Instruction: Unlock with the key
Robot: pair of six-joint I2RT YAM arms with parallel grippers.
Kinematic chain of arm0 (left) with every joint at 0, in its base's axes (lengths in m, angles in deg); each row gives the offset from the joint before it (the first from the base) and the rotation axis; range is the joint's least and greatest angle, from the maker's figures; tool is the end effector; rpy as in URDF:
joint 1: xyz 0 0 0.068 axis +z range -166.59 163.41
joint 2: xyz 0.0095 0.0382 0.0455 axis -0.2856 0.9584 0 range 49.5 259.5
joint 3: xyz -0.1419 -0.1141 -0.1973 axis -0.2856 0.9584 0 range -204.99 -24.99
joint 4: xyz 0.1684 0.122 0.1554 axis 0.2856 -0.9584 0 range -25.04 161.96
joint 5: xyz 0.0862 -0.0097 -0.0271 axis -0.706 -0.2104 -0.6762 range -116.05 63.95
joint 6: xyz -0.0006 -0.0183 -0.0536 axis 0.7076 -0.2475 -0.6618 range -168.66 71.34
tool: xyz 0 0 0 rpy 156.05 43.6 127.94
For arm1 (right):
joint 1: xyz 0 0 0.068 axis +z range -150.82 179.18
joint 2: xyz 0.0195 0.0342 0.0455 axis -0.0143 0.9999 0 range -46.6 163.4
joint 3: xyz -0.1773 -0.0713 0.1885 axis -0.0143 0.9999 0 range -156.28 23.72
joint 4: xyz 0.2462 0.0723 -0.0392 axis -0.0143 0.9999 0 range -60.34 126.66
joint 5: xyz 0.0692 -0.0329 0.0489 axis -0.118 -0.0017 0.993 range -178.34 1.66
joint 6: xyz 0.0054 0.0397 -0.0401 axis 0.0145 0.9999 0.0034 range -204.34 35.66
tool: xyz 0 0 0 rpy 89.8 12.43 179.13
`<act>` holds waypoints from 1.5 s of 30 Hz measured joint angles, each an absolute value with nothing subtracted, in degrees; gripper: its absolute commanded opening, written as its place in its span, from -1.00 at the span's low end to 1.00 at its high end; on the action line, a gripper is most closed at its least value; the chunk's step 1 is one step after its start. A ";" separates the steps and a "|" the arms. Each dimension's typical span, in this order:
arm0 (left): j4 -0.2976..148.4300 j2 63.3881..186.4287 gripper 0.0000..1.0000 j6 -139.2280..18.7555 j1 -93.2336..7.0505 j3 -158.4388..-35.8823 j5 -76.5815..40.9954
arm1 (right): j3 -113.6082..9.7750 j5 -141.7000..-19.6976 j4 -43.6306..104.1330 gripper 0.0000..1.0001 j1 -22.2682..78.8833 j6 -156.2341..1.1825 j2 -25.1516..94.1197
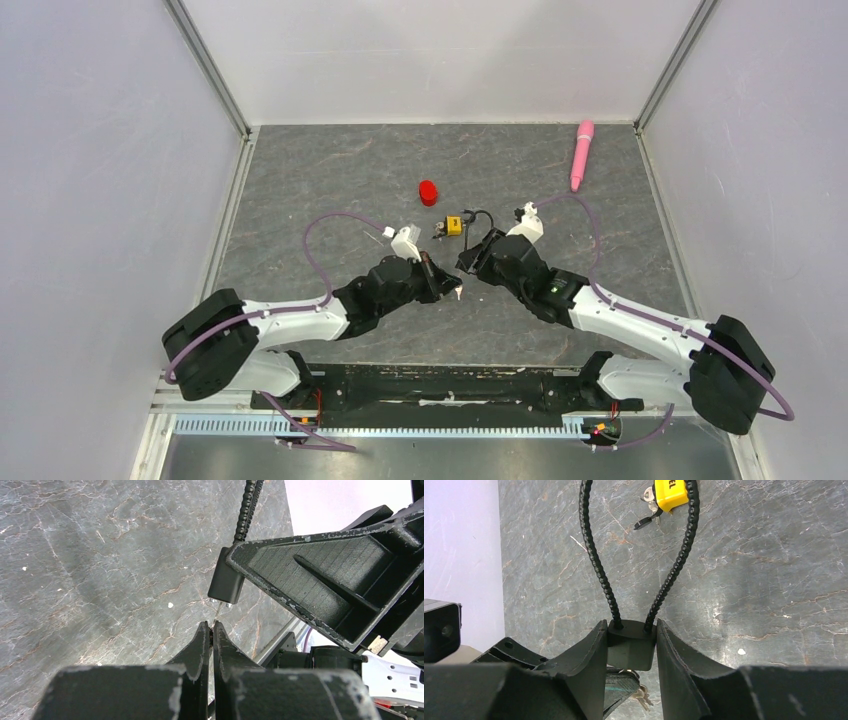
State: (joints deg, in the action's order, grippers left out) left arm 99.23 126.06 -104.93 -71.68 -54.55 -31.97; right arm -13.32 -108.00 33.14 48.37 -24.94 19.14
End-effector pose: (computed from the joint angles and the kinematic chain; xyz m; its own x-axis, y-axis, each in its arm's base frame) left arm 0.1613 -0.2240 0.1908 -0.7395 -0.3858 -0.5516 0.2614 0.5906 -0.7635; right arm 0.1731 0.1801 0.2266 -0.6306 0.5101 -0.5850 0.0316 0.7700 0.6373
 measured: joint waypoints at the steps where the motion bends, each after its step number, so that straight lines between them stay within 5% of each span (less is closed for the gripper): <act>1: 99.58 125.97 -0.96 -104.73 -71.68 -54.38 -31.97 | -13.34 -108.09 33.10 -1.00 48.44 -24.94 19.16; 34: 97.50 111.48 -0.95 -86.81 -67.01 -48.76 -26.09 | -18.89 -105.77 34.89 -1.00 53.22 -26.23 20.10; 45: 90.68 112.46 -0.95 -67.57 -78.11 -50.68 -41.89 | -20.20 -103.56 40.14 -1.00 53.77 -22.82 22.83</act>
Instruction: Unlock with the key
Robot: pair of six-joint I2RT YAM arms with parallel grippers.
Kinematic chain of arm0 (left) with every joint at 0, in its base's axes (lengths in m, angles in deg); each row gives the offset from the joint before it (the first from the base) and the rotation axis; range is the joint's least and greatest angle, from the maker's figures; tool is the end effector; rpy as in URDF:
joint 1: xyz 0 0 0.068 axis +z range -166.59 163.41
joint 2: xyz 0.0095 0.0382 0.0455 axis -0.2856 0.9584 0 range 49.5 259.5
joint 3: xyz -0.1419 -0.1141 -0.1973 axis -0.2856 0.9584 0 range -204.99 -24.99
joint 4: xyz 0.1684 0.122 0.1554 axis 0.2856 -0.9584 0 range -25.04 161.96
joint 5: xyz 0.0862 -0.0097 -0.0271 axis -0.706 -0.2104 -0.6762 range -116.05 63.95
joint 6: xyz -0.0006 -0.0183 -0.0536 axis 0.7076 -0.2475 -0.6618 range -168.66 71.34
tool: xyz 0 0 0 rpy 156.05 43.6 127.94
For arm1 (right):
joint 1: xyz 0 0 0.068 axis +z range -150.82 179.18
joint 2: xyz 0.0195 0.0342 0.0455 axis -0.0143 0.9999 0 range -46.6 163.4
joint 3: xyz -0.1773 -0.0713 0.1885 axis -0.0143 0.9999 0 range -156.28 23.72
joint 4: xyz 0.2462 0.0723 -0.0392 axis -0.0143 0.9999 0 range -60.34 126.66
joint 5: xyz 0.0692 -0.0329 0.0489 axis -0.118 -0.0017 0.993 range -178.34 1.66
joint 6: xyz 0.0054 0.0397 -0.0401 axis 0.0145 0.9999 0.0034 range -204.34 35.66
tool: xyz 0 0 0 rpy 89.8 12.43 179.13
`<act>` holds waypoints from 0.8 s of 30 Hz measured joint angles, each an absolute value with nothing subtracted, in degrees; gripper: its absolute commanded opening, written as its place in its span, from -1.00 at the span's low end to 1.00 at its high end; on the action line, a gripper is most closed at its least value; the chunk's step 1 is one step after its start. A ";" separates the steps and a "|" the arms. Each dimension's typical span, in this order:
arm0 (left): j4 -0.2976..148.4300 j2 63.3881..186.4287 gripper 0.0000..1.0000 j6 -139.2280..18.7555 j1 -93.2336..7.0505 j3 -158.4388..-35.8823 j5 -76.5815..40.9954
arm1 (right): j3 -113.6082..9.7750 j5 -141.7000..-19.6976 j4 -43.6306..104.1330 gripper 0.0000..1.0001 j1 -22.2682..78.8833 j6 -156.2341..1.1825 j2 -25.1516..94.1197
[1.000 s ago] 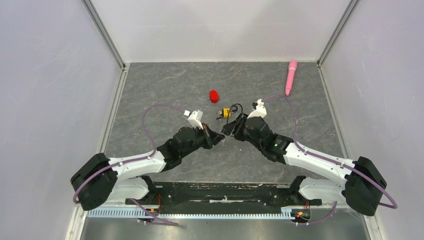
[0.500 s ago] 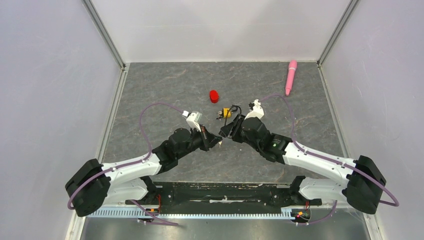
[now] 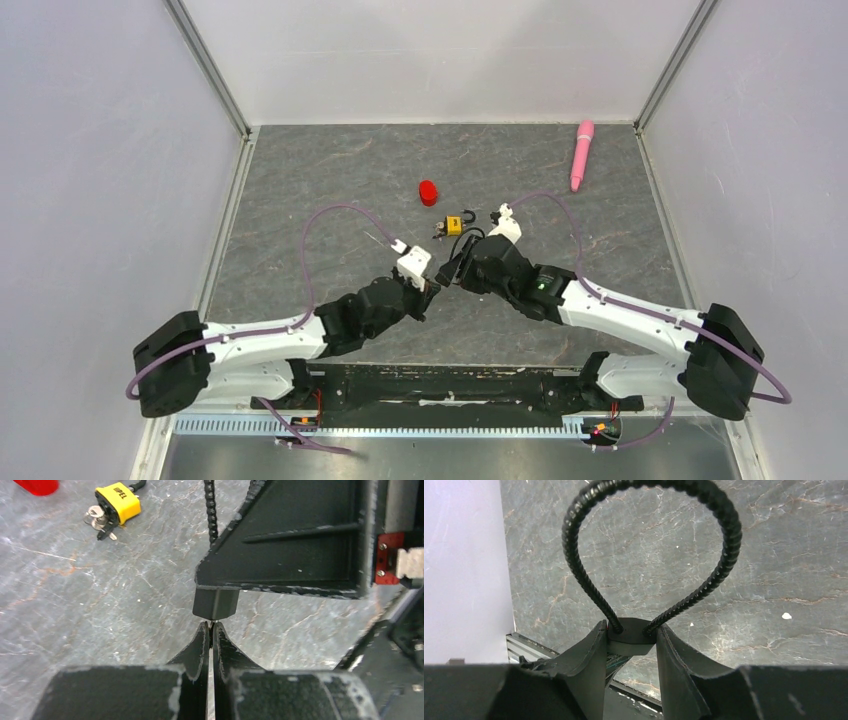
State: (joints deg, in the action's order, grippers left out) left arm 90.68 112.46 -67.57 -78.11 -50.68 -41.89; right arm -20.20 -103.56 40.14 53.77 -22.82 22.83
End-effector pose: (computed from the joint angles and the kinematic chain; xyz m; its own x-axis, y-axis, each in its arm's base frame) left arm 0.1230 -0.2040 0.2096 -0.3776 0.0422 -0.9250 0.6341 0.7398 -0.2251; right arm 0.1619 0.2097 0.2399 -0.7455 0.4153 -0.5213 -0.0169 0.7701 0.6376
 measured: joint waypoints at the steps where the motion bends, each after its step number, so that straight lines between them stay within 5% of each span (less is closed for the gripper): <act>1: 90.44 113.12 -0.95 -65.76 -79.55 -50.92 -44.23 | -20.20 -103.41 40.51 -1.00 53.77 -22.39 23.01; 18: 108.61 129.42 -0.96 -31.71 -99.66 -51.47 -82.78 | -23.11 -100.96 43.87 -0.99 53.35 -17.32 26.35; 24: 116.58 130.36 -0.95 -29.24 -100.25 -49.74 -86.06 | -23.66 -98.75 43.74 -0.37 52.15 -16.92 25.59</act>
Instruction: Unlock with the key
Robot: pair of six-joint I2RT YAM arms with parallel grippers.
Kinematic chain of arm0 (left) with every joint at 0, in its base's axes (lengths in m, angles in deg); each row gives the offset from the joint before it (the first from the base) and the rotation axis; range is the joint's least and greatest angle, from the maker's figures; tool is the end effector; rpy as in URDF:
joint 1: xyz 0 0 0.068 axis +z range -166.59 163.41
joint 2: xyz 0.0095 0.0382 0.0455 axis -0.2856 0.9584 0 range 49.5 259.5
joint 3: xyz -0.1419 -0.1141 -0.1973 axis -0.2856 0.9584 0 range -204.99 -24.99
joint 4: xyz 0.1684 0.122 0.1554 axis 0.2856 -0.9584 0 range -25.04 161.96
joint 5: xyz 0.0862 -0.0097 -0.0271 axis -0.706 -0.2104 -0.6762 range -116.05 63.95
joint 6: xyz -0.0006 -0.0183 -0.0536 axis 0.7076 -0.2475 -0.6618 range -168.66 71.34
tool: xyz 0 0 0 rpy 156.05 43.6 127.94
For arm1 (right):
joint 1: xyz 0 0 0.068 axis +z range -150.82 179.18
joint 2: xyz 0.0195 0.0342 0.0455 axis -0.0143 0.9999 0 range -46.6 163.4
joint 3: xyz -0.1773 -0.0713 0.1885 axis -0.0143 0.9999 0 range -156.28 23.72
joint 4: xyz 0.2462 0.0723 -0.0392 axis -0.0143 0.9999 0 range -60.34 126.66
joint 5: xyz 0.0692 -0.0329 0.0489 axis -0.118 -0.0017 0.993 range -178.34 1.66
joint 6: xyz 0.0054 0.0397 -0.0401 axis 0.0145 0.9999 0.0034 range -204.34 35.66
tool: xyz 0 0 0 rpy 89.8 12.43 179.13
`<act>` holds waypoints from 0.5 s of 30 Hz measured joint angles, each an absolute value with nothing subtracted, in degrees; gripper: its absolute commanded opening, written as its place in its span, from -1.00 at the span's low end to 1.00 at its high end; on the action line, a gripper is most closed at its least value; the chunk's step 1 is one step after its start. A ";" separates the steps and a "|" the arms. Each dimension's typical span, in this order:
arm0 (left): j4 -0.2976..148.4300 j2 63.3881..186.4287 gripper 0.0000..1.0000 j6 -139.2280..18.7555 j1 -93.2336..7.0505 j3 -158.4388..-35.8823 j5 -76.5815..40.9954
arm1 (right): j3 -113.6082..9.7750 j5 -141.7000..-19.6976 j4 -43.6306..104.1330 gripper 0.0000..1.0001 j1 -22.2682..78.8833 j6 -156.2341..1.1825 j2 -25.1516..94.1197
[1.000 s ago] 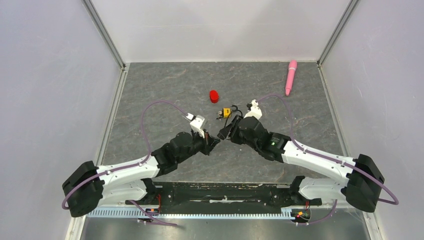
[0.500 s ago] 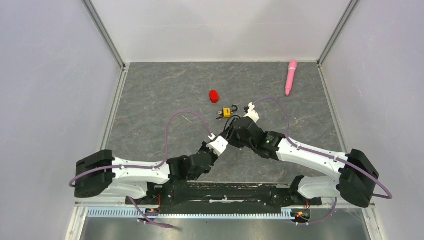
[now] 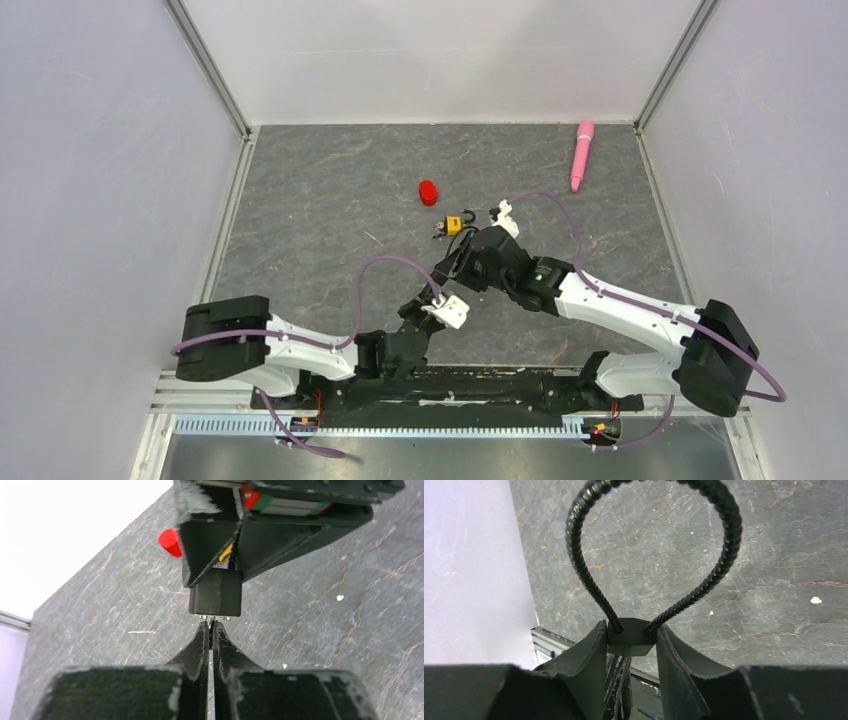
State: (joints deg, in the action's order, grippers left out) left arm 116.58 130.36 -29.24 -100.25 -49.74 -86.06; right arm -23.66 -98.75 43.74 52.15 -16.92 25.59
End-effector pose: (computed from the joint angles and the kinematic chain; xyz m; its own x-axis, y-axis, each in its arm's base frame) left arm 0.0623 -0.2506 0.1827 0.1132 0.4856 -0.8668 0.3875 0.7818 0.4885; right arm 0.1709 0.2146 0.2420 -0.7920 0.4582 -0.4035 0.0803 0.7333 0.6751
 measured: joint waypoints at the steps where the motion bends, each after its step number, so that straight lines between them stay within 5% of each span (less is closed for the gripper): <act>1: 116.95 129.55 -0.96 -29.80 -100.03 -49.50 -85.82 | -23.66 -98.45 43.76 -0.21 51.98 -17.01 25.17; 8: 114.94 117.84 -0.96 -40.80 -94.13 -47.30 -79.59 | -23.70 -94.89 44.20 0.54 51.12 -21.08 20.45; 15: 109.46 107.43 -0.95 -56.86 -83.27 -44.89 -70.19 | -19.90 -94.54 41.01 0.66 49.77 -30.50 12.82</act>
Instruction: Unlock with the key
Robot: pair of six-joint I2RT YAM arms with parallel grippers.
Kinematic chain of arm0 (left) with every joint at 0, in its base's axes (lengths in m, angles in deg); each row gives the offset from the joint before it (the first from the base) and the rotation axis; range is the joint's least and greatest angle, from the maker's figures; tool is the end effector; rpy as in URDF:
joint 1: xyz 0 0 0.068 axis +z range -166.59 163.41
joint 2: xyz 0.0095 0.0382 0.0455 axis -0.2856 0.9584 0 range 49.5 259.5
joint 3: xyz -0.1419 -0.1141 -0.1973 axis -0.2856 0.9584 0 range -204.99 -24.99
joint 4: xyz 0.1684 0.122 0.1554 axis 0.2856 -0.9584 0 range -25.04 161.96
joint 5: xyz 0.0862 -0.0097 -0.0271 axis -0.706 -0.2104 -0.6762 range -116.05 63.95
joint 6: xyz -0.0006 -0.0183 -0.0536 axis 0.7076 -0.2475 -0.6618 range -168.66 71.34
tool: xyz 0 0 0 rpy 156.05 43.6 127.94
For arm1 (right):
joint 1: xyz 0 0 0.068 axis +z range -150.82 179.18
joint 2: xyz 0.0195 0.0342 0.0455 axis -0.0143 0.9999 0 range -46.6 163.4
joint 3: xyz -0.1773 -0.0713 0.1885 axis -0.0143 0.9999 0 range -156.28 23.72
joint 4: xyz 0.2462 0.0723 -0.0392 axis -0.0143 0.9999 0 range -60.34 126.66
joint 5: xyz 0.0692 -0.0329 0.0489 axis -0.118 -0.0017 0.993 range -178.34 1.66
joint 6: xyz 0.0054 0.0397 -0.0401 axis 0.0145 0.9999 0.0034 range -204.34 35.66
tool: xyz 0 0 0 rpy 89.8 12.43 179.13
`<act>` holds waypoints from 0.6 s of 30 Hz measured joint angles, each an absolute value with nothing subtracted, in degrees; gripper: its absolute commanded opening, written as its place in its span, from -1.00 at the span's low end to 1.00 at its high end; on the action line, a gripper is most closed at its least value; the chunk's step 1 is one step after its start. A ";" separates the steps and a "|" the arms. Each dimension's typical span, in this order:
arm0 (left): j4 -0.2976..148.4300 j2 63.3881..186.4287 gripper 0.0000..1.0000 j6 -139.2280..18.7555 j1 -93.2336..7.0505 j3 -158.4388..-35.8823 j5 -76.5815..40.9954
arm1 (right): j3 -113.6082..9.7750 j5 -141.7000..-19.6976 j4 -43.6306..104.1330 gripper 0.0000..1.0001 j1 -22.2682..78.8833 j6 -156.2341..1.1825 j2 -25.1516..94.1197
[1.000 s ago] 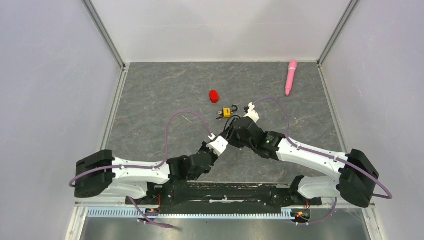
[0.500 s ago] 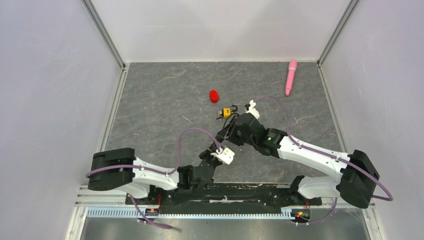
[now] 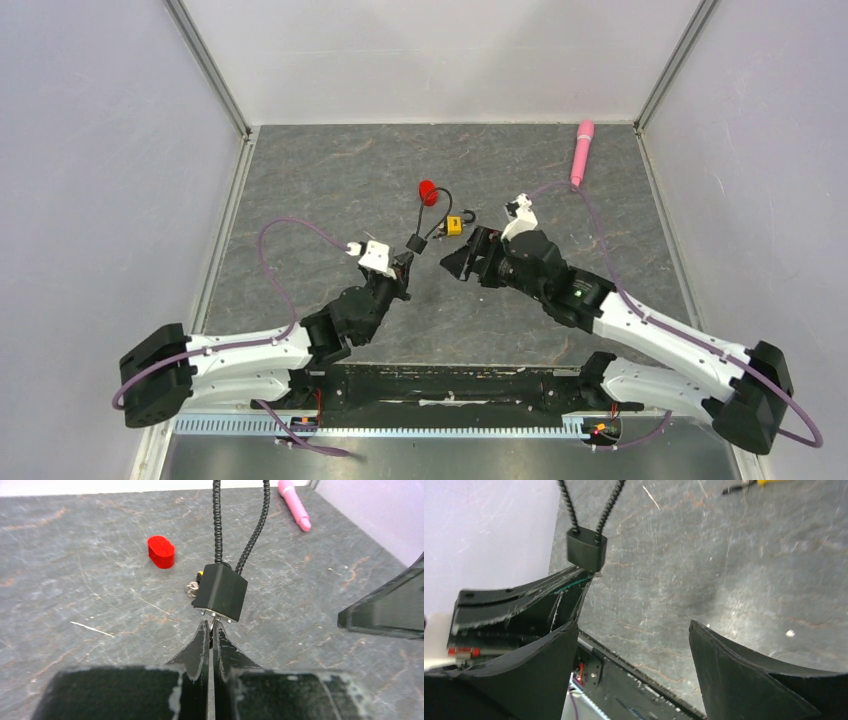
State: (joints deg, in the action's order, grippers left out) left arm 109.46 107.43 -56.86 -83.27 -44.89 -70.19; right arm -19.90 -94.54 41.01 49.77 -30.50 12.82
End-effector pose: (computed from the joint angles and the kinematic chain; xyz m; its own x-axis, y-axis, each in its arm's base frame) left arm 0.1096 -0.1847 0.2300 -0.0584 -0.1233 -0.9907 0.3789 0.9153 -0.1362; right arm 0.1550 0.1819 0.2766 -0.7419 0.3615 -0.5647 -0.1832 0.7009 0.6894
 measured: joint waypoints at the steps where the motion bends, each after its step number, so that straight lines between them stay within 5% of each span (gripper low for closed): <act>1: 108.56 106.69 -0.96 -58.74 -82.22 -44.70 -68.75 | -19.00 -94.71 39.94 0.66 49.55 -31.81 11.53; 10: 103.64 102.34 -0.96 -76.38 -71.86 -42.36 -51.33 | -4.49 -94.54 21.51 0.65 48.35 -46.74 -0.16; 18: 108.06 105.20 -0.96 -87.68 -68.32 -41.57 -38.87 | -1.08 -84.83 5.89 0.60 46.51 -46.54 5.50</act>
State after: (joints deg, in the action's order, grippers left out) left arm 108.06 105.20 -87.68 -68.32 -41.57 -38.87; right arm -1.08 -84.83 5.89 46.51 -46.54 5.50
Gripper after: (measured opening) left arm 0.037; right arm 0.813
